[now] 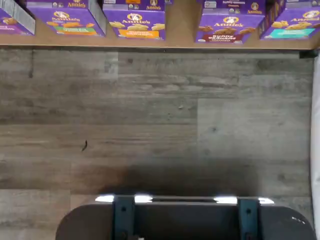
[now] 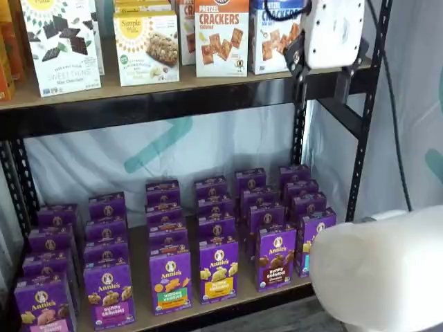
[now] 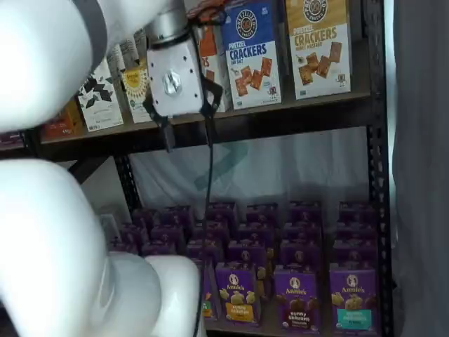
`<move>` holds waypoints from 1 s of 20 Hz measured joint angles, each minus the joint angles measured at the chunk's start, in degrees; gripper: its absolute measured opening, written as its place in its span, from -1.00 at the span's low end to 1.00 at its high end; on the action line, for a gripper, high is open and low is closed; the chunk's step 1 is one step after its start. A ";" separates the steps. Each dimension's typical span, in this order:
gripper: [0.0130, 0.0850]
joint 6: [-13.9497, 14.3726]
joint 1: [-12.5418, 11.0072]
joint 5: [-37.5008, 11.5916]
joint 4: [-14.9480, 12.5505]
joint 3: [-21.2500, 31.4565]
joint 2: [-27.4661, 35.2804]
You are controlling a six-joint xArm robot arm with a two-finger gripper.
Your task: Pick up the purple box with a brown patch in the center, on the bottom shelf, the fifth box from the left
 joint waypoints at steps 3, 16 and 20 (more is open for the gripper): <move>1.00 0.50 0.69 -3.92 -1.17 4.24 0.22; 1.00 -4.36 -3.68 -24.14 1.40 19.41 6.62; 1.00 -4.91 -4.20 -31.72 0.60 22.80 10.66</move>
